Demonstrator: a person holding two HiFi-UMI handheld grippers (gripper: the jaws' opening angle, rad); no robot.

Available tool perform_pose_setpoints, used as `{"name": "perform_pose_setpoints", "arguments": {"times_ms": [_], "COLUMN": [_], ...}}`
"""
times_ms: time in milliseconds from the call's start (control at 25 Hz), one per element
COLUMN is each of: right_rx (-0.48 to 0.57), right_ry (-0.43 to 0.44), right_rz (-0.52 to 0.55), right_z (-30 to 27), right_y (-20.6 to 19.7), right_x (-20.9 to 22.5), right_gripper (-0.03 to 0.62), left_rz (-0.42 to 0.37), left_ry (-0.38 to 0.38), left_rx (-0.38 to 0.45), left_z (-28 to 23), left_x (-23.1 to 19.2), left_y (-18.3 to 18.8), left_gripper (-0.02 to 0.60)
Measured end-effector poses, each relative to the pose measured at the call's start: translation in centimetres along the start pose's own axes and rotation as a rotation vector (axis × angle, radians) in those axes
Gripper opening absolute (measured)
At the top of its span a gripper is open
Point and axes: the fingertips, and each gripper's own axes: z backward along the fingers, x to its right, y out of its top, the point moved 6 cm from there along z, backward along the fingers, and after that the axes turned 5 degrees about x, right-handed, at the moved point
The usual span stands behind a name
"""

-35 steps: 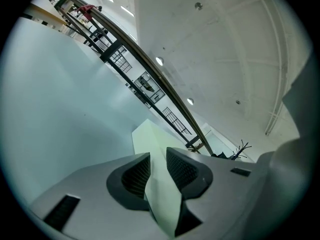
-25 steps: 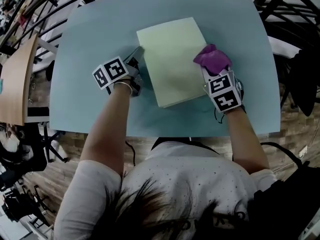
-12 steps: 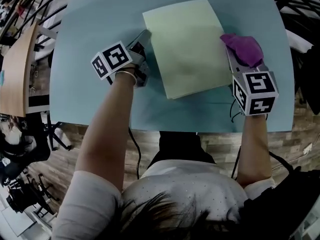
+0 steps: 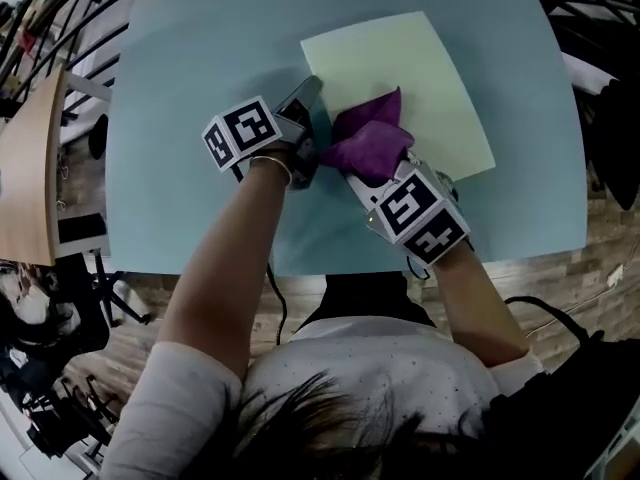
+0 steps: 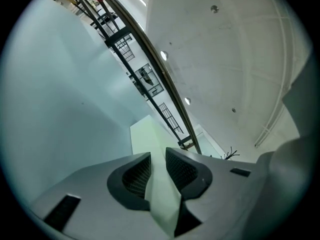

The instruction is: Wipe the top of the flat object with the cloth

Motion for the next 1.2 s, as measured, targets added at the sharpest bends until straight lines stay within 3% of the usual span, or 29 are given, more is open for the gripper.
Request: {"name": "perform_pose_setpoints", "arguments": {"times_ms": [80, 120, 240, 320, 520, 760, 1200], "right_rx": [-0.037, -0.048, -0.061, -0.071, -0.09, -0.136, -0.175], "right_ry": [-0.021, -0.032, -0.057, -0.076, -0.163, -0.278, -0.445], "right_rz": [0.033, 0.029, -0.022, -0.064, -0.139, -0.226, -0.352], "right_z": [-0.3, -0.4, -0.2, 0.3, 2.9, 6.9, 10.9], "right_y": [-0.1, -0.2, -0.3, -0.6, -2.3, -4.8, -7.1], "right_x": [-0.2, -0.1, 0.4, 1.1, 3.3, 7.0, 13.3], "right_gripper": [0.031, 0.031, 0.031, 0.031, 0.031, 0.031, 0.031], "left_rz": [-0.021, -0.068, -0.342, -0.445, -0.452, -0.489, -0.436], "left_ry": [0.022, 0.045, 0.111, 0.105, 0.046, 0.034, 0.006], "left_rx": [0.014, 0.026, 0.052, 0.047, -0.015, -0.012, -0.063], "left_z": [0.0, 0.0, 0.0, 0.0, -0.3, -0.4, -0.3], "left_x": [0.1, 0.2, 1.0, 1.4, 1.8, 2.5, 2.5], "left_y": [0.1, 0.0, 0.0, -0.1, -0.5, -1.3, -1.0], "left_gripper": [0.094, 0.094, 0.102, 0.103, 0.103, 0.103, 0.103]}}
